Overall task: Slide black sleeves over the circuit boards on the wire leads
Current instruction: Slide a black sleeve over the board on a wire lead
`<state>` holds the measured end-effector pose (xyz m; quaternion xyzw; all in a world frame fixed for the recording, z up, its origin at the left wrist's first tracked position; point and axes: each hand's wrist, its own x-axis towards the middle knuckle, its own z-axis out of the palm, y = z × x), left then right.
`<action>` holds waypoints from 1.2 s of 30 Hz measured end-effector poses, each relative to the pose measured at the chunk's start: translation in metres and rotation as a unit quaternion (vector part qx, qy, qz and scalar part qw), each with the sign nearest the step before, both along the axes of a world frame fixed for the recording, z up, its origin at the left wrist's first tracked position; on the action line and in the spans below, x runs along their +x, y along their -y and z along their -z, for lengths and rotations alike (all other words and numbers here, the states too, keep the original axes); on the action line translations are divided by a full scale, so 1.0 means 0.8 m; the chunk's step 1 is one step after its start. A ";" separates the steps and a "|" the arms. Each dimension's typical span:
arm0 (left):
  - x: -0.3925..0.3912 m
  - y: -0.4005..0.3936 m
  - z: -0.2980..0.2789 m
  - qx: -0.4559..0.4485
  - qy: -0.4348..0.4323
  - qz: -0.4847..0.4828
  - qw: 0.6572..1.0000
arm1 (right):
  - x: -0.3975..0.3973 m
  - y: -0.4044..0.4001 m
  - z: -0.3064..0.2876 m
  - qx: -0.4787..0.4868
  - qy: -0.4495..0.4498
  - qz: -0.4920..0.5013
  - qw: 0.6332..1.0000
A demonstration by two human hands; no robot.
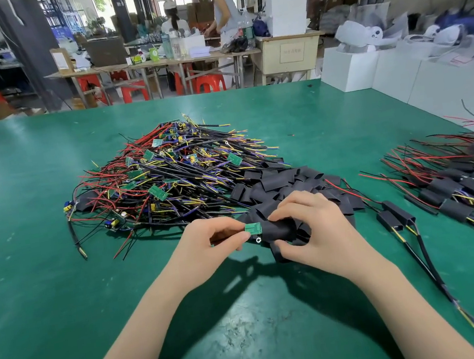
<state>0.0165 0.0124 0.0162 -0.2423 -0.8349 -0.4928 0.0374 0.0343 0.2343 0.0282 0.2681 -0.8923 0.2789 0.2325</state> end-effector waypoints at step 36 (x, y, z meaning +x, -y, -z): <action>0.004 -0.006 -0.006 0.236 0.147 -0.030 0.960 | 0.001 0.015 0.011 0.016 -0.151 0.013 0.988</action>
